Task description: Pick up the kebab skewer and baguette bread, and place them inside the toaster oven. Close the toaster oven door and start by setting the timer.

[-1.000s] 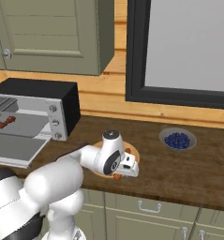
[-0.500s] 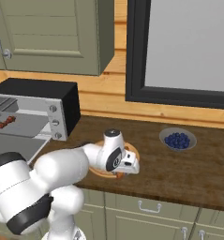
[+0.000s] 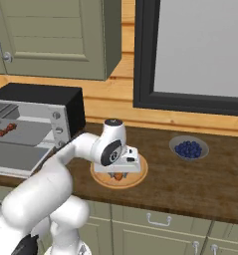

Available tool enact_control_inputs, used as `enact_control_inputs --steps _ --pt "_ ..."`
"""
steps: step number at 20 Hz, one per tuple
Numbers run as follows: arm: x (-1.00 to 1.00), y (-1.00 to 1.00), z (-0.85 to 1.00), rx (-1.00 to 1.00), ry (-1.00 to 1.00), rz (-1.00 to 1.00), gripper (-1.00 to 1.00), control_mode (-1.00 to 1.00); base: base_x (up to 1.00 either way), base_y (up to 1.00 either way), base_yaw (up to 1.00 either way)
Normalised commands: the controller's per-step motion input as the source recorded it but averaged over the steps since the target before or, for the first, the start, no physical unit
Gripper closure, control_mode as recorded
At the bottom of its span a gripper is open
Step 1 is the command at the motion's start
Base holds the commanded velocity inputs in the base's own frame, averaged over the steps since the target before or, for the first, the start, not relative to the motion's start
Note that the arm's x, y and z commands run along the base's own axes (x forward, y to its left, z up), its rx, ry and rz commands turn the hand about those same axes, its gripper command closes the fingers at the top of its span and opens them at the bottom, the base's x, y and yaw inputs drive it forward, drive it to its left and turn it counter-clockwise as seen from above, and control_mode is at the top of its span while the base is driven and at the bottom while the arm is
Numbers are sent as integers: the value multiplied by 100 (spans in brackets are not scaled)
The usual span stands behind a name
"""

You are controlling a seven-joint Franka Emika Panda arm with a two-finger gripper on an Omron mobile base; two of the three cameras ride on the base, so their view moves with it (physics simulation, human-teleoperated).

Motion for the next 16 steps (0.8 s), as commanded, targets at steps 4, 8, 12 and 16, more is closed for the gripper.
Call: enact_control_inputs --steps 4,8,12,16 --pt "-84 100 69 2 0 21 100 -100 0 0 0" --pt "-48 100 65 4 0 16 100 -100 0 0 0" --pt "-8 100 59 1 0 15 100 -100 0 0 0" --pt "15 100 41 0 2 10 100 -100 0 0 0"
